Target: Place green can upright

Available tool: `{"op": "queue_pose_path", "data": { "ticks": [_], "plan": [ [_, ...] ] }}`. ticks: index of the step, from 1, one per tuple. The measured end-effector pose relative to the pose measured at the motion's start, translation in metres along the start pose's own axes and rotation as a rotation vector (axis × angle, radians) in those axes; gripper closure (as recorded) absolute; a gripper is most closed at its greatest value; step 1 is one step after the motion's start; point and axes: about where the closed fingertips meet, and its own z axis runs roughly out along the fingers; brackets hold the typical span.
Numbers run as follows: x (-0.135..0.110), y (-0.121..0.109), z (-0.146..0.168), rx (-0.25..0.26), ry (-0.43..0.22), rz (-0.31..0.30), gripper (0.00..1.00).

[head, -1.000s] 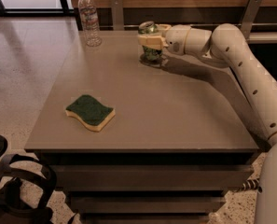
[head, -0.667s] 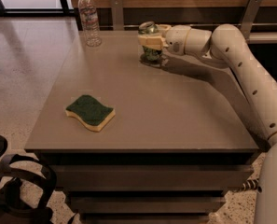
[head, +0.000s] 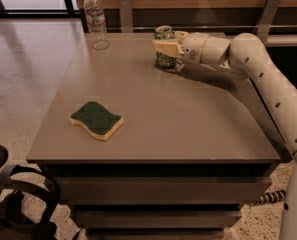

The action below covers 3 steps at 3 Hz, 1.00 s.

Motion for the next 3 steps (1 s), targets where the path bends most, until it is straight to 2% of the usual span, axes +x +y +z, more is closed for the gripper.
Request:
{"op": "queue_pose_path", "data": {
  "ticks": [2,3],
  "plan": [
    [-0.0036,0.0,-0.0001,0.0,0.0,0.0,0.51],
    [-0.0039,0.0002,0.0001,-0.001,0.0,0.0,0.2]
  ]
}}
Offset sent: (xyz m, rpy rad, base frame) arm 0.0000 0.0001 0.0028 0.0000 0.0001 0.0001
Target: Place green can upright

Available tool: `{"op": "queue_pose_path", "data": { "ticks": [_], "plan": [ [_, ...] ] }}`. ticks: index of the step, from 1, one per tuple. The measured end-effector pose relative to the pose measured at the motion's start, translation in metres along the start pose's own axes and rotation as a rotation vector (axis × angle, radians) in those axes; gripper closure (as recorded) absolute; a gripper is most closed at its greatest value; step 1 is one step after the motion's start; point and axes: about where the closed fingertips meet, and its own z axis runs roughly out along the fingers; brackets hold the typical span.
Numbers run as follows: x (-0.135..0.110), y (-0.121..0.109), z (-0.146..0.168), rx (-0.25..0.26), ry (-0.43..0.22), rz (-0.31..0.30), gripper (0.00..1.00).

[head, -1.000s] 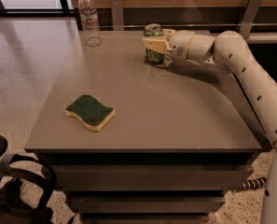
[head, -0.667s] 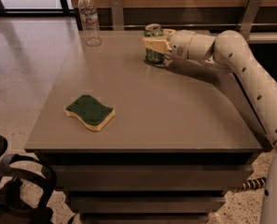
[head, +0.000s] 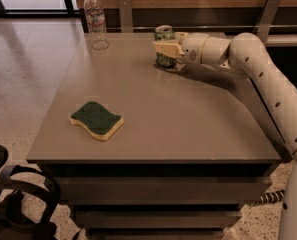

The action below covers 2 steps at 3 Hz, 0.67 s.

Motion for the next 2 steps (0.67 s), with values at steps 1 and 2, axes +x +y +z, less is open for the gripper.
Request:
{"op": "queue_pose_path", "data": {
  "ticks": [1,2],
  "plan": [
    [0.0,0.0004,0.0005,-0.001,0.0,0.0,0.0],
    [0.0,0.0004,0.0005,-0.001,0.0,0.0,0.0]
  ]
}}
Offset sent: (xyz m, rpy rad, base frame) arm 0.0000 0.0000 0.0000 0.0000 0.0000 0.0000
